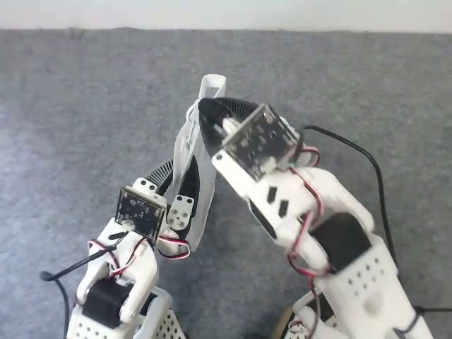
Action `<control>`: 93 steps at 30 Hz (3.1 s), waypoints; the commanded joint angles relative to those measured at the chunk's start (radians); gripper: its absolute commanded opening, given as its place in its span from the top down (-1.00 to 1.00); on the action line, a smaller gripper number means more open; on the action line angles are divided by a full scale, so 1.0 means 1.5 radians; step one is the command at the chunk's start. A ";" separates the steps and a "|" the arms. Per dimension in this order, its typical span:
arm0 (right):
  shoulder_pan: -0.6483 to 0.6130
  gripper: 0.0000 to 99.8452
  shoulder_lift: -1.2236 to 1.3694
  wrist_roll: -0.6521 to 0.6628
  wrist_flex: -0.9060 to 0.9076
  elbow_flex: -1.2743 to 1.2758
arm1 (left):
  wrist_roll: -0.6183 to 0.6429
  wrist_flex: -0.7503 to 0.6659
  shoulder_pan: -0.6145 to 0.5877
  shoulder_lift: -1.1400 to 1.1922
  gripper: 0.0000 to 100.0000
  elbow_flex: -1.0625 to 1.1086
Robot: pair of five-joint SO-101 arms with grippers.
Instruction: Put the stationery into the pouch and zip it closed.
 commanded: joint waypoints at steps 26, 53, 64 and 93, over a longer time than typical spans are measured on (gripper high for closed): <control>-0.110 0.99 -0.149 0.028 0.157 0.010 | 0.066 0.019 -0.005 -0.002 0.67 -0.103; -0.165 0.71 -0.150 0.028 0.226 0.070 | 0.011 -0.008 -0.004 -0.001 0.98 -0.069; -0.187 0.60 -0.149 0.032 0.232 0.073 | 0.011 -0.008 0.000 -0.001 0.98 -0.068; -0.105 0.99 -0.149 0.042 0.031 0.098 | 0.010 -0.009 0.001 -0.001 0.98 -0.052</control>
